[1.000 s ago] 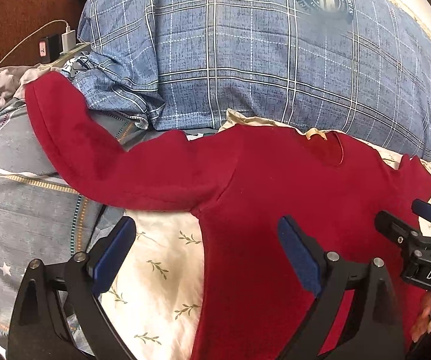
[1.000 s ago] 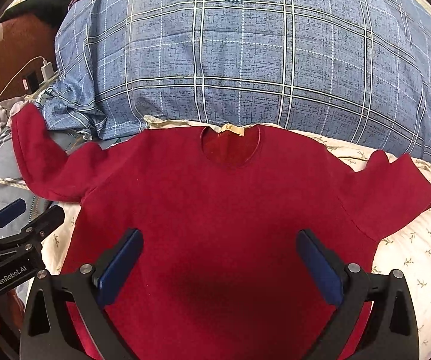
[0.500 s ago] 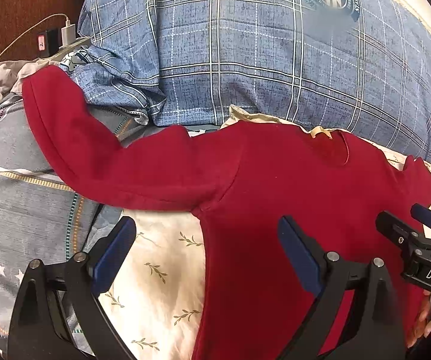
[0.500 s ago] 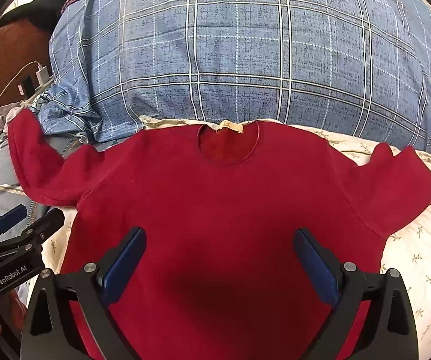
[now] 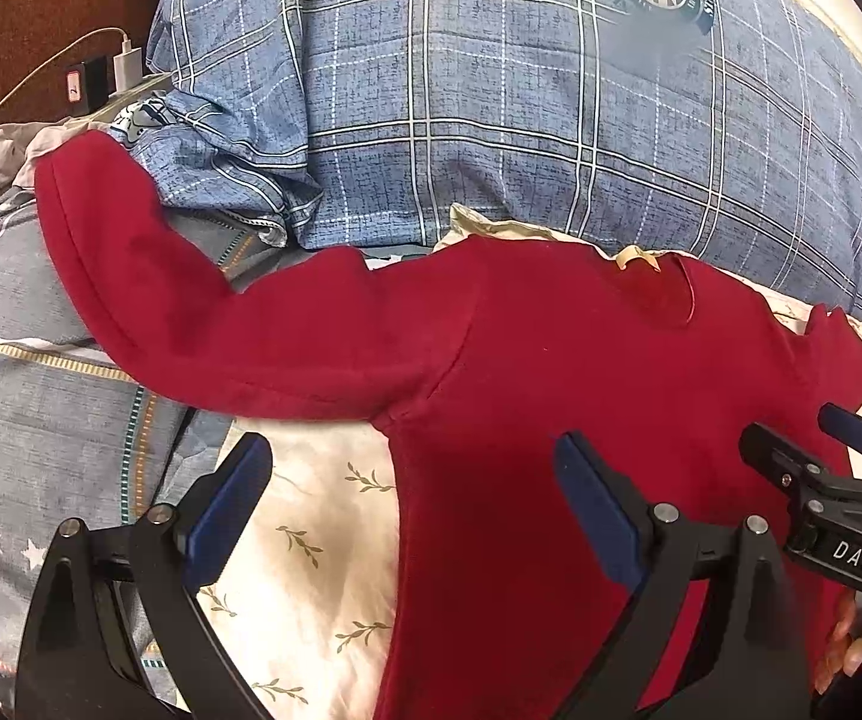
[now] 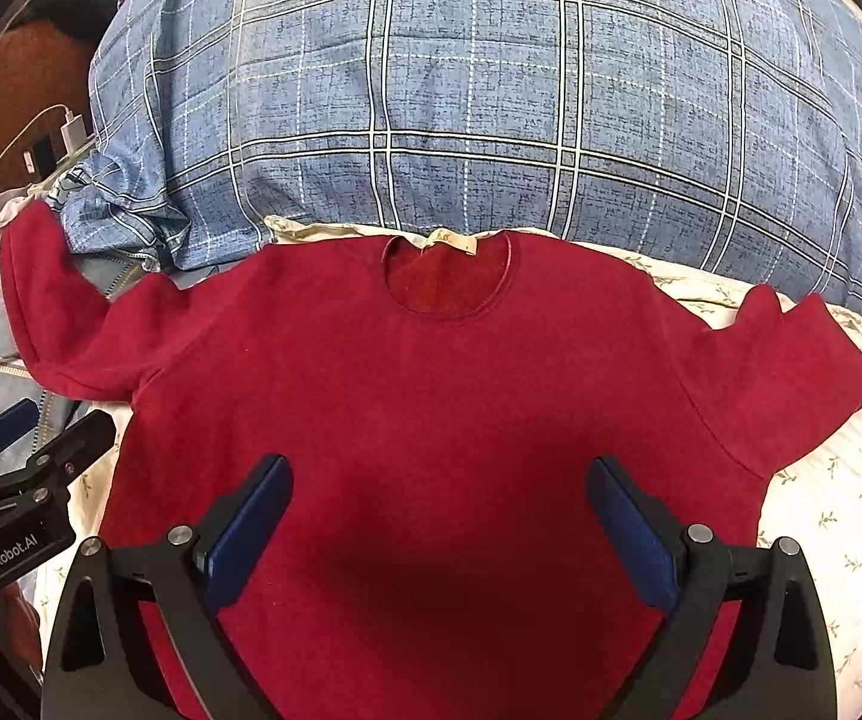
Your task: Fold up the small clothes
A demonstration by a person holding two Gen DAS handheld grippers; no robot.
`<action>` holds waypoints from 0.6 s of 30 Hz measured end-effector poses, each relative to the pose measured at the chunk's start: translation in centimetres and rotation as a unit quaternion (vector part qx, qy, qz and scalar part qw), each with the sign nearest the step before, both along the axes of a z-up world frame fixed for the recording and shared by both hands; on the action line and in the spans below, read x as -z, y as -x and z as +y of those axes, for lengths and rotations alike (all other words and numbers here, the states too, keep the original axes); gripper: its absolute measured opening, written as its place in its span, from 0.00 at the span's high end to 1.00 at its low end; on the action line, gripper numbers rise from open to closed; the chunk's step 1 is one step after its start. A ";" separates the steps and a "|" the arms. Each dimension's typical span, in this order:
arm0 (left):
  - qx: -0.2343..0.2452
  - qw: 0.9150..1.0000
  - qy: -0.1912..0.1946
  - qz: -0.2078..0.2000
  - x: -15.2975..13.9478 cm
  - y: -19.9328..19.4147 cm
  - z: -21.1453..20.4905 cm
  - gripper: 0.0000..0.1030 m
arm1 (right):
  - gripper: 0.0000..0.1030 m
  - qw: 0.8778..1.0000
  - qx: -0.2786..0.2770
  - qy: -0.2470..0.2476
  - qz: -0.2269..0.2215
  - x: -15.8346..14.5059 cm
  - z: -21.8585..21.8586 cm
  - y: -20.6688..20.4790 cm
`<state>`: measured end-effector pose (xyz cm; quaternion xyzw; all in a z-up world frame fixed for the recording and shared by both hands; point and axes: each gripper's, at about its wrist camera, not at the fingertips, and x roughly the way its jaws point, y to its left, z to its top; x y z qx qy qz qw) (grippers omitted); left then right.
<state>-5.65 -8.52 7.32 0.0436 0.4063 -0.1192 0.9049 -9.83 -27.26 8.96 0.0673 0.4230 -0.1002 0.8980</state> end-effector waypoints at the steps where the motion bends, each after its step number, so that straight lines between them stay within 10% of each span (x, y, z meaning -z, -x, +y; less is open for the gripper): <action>1: 0.001 1.000 0.000 0.001 0.0 0.0 -0.1 0.07 | 0.04 1.000 0.000 0.000 0.000 0.0 0.0 0.0; 18: -0.002 1.000 -0.001 0.001 0.1 -0.2 0.1 0.07 | 0.03 1.000 0.011 -0.003 0.010 0.4 0.0 -0.2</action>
